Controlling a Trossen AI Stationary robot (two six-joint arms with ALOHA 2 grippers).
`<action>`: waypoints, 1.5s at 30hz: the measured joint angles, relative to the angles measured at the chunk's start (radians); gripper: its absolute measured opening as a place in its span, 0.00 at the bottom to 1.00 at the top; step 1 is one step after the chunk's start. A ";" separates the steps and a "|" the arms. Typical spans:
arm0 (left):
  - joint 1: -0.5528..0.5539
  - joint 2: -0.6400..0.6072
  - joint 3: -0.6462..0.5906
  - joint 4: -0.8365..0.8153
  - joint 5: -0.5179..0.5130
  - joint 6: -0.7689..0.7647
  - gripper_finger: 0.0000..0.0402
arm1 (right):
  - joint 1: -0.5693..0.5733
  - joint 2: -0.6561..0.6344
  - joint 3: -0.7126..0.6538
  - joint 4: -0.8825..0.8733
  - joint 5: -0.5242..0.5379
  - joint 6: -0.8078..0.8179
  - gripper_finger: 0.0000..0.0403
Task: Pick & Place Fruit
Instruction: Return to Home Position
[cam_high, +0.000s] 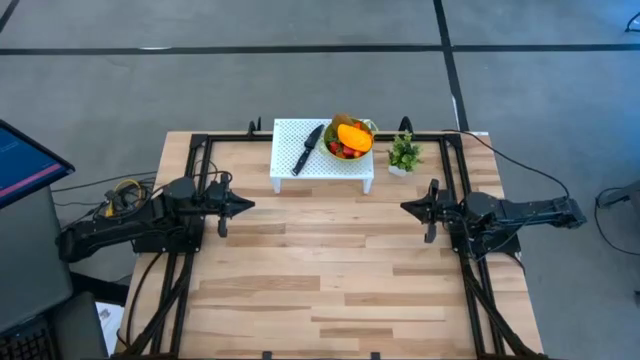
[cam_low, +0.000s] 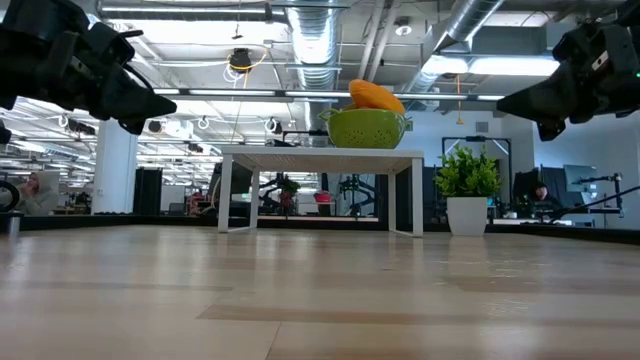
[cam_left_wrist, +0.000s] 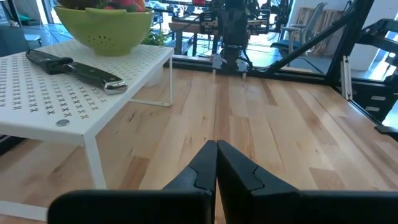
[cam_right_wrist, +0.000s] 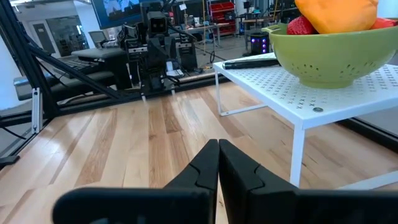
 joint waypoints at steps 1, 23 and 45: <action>0.000 0.000 0.000 0.000 0.000 0.000 0.02 | 0.000 0.000 0.000 0.000 0.000 0.000 0.01; 0.000 0.000 0.000 0.014 0.000 0.000 0.02 | 0.000 0.000 0.000 0.000 0.000 0.000 0.01; 0.000 0.000 0.000 0.030 0.000 0.000 0.02 | 0.000 0.000 0.000 0.000 0.000 0.000 0.01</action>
